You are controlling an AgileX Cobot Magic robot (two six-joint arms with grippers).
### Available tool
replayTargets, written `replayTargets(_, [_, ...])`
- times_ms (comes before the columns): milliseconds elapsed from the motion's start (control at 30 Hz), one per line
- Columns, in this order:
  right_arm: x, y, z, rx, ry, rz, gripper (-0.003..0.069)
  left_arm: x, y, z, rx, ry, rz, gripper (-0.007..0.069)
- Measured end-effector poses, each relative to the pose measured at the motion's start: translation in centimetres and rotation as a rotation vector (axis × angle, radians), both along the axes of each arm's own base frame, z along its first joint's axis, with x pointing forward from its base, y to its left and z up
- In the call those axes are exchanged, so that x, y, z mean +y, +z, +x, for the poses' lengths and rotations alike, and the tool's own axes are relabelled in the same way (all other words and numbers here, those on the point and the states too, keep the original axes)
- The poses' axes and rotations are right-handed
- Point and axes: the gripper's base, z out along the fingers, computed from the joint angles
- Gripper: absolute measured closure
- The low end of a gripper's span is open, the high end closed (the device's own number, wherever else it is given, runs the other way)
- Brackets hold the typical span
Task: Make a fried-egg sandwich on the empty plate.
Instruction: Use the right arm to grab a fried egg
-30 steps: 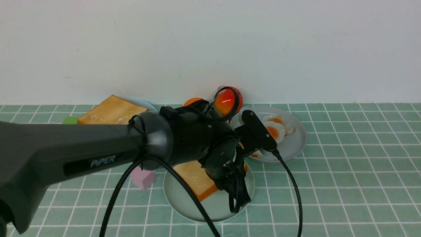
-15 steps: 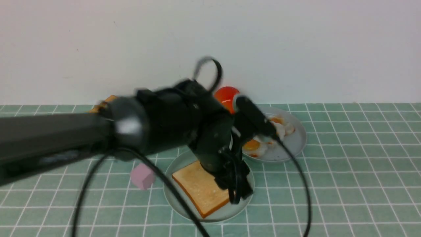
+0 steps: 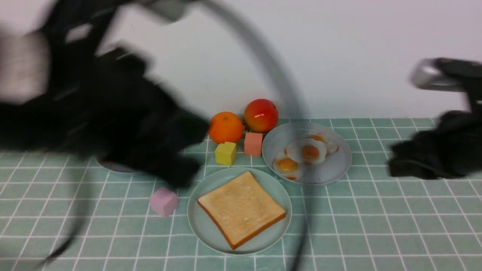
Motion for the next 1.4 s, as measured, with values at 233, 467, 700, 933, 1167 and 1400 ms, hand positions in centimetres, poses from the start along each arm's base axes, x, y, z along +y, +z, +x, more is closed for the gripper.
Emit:
replayTargets(233, [1.0, -5.0, 8.4, 0.123, -0.106, 0.093, 0.0361, 4.8, -2.9, -5.0, -0.128, -0.013, -0.225, 0.0638])
replayTargets(467, [-0.7, -10.5, 14.8, 0.242, -0.279, 0.250, 0.0264, 6.9, -3.6, -6.9, -0.274, -0.013, -0.380, 0.0638])
replayTargets(700, [-0.4, -13.9, 17.7, 0.262, -0.328, 0.330, 0.0260, 6.8, -3.4, -6.8, -0.293, -0.013, -0.400, 0.0638])
replayTargets(933, [-0.5, -15.3, 18.9, 0.240, -0.374, 0.344, 0.0260, 6.8, -3.4, -6.8, -0.296, -0.013, -0.403, 0.0638])
replayTargets(1167, [-0.4, -15.8, 19.3, 0.235, -0.400, 0.371, 0.0259, 6.8, -3.4, -6.7, -0.293, -0.013, -0.400, 0.0638])
replayTargets(1400, [-0.4, -16.0, 19.6, 0.206, -0.398, 0.382, 0.0265, 6.6, -3.5, -6.6, -0.284, -0.013, -0.391, 0.0638])
